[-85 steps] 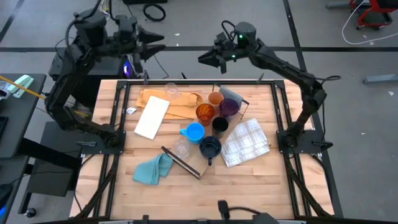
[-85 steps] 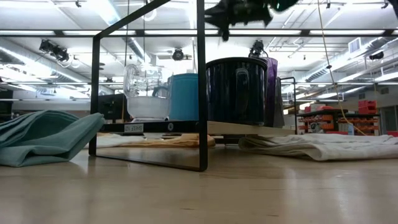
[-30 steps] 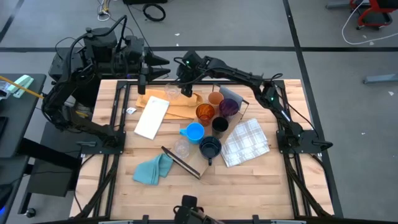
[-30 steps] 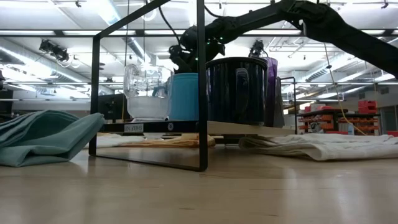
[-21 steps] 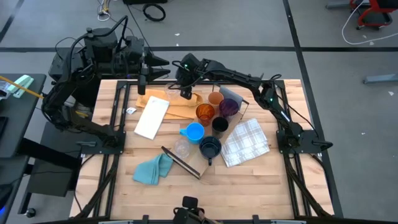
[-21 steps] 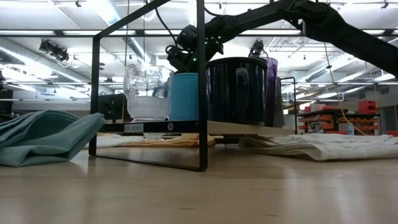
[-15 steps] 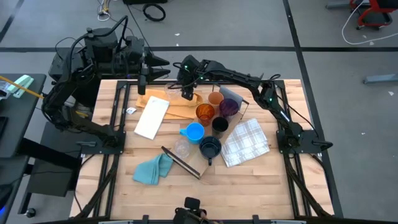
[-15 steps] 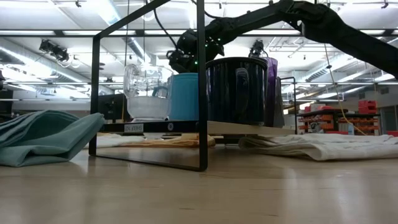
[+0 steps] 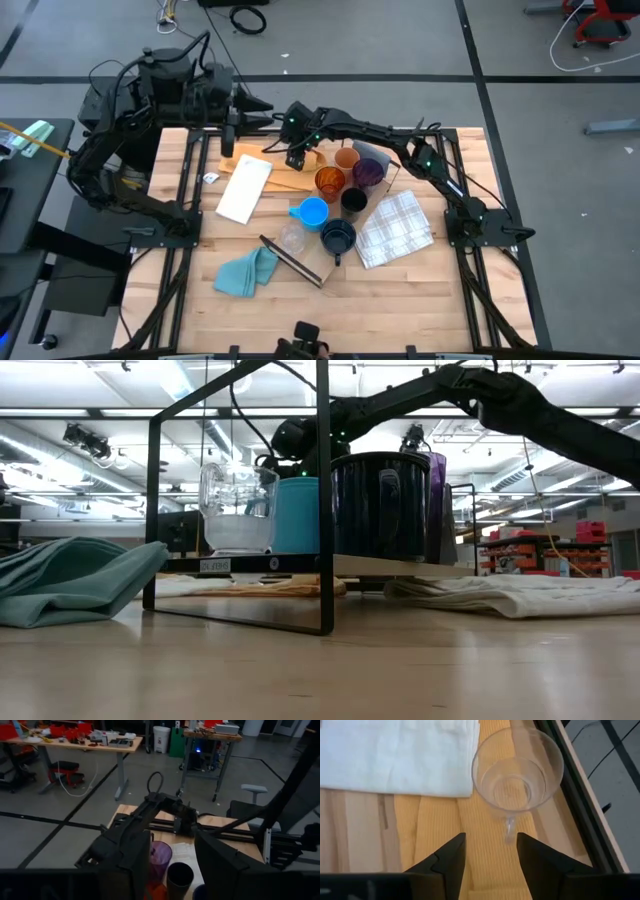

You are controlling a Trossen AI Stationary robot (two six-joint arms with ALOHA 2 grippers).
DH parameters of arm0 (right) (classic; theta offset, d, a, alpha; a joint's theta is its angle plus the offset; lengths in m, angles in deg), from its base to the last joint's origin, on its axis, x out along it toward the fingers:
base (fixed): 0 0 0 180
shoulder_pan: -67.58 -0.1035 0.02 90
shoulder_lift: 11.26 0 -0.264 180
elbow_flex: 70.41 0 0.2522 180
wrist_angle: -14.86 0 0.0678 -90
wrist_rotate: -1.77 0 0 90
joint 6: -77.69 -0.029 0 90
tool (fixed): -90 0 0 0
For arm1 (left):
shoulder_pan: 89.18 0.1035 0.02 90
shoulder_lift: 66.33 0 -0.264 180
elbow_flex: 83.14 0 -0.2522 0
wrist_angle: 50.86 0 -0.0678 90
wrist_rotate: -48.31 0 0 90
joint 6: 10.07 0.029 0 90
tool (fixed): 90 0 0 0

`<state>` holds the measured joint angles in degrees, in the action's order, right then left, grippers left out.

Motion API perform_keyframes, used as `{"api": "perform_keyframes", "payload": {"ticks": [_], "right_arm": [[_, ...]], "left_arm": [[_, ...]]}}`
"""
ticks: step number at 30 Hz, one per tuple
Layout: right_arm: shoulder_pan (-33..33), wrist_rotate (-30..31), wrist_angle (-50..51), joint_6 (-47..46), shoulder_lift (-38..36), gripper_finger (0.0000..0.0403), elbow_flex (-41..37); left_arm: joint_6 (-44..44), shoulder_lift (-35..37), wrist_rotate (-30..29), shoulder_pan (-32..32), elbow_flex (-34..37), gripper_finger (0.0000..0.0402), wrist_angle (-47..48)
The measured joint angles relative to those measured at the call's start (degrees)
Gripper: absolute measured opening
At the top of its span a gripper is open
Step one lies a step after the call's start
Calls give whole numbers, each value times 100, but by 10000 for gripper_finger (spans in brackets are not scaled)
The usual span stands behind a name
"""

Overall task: Stack small to large cups/mugs on shelf
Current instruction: Put the transparent mug on the shelf

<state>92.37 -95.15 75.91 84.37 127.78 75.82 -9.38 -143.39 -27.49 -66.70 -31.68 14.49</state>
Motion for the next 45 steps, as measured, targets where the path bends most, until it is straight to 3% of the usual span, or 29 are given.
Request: {"api": "perform_keyframes", "payload": {"ticks": [16, 32, 45], "right_arm": [[32, 469, -325, -61, 2, 181, -55], [29, 249, -502, -764, 249, 177, -70], [101, 231, -799, -818, 343, 158, -7]], "left_arm": [[4, 0, -4, -62, -2, 157, 64], [-7, 0, -4, -62, -2, 155, 92], [1, 0, -5, -62, -2, 147, 362]]}}
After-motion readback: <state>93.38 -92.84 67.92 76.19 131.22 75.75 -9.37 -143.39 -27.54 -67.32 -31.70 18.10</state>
